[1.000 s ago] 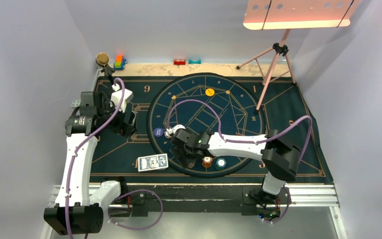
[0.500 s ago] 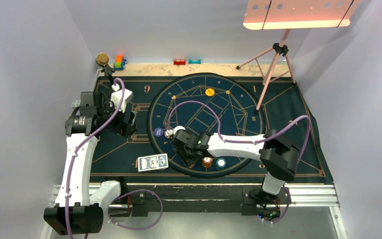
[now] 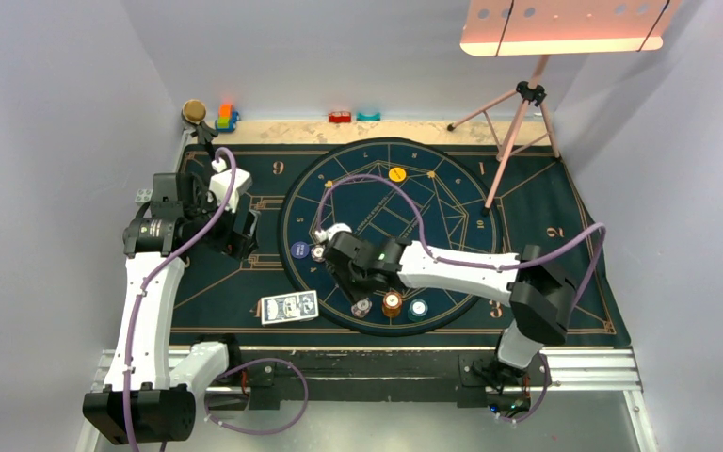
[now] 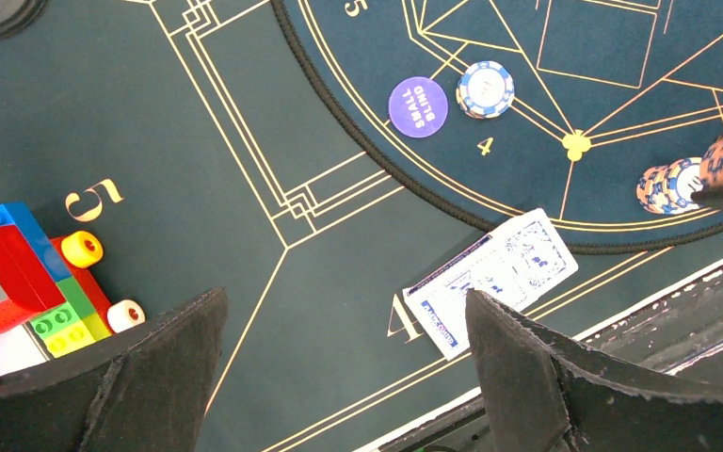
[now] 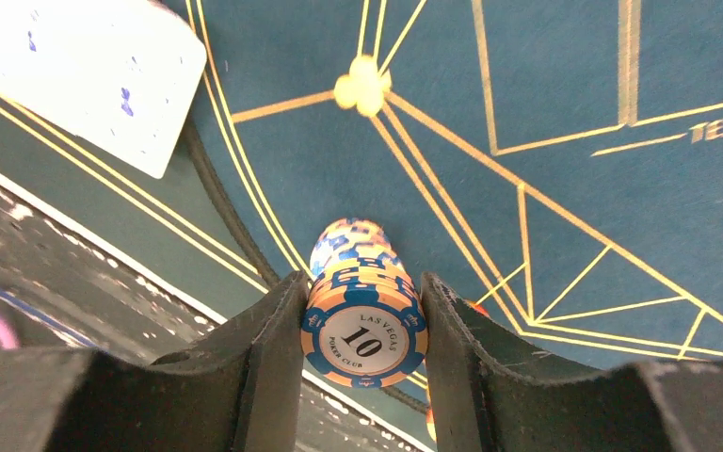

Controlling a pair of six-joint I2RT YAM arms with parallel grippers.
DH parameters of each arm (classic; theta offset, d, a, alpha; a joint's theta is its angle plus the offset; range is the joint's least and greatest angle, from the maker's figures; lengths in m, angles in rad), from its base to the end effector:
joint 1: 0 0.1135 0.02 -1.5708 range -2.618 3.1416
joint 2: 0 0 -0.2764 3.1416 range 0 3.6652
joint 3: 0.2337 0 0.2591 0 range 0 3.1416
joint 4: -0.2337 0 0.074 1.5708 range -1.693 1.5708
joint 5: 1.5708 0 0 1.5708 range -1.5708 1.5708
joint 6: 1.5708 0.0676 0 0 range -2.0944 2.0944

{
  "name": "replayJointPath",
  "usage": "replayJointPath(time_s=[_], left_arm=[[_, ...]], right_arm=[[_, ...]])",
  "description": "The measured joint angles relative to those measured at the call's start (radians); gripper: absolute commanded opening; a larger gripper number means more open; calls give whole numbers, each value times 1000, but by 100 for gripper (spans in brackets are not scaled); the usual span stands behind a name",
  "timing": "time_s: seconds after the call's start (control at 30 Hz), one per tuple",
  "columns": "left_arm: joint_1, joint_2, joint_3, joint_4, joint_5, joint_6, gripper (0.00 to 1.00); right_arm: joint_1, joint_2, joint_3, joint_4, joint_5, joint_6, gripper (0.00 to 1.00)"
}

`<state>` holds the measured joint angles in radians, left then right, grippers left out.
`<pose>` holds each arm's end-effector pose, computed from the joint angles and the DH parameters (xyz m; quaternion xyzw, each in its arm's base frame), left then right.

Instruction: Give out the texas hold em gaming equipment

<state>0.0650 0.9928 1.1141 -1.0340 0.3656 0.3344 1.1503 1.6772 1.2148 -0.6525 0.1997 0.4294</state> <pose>0.1970 -0.0114 0.3266 0.1832 0.9143 -0.1056 0.3456 0.1606 0.3263 0.2037 -0.3208 0.9149 0.0913 0.2273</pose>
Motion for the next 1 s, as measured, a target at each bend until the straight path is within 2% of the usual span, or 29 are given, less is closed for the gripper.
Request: replayJointPath(time_s=[0.13, 0.27, 0.4, 0.53, 0.73, 1.0], left_arm=[[0, 1, 0, 0, 0, 0, 100], [0, 11, 0, 0, 2, 0, 100], [0, 19, 0, 0, 2, 0, 100], [0, 20, 0, 0, 6, 0, 100], [0, 24, 0, 1, 14, 0, 100], [0, 38, 0, 2, 17, -1, 100]], right_arm=[[-89, -21, 79, -16, -1, -6, 23], [-264, -2, 185, -18, 10, -22, 23], [-420, 101, 323, -11, 34, -39, 23], [-525, 264, 457, -17, 52, -60, 23], [-589, 535, 680, -45, 58, -95, 23], [-604, 708, 877, -68, 46, -108, 23]])
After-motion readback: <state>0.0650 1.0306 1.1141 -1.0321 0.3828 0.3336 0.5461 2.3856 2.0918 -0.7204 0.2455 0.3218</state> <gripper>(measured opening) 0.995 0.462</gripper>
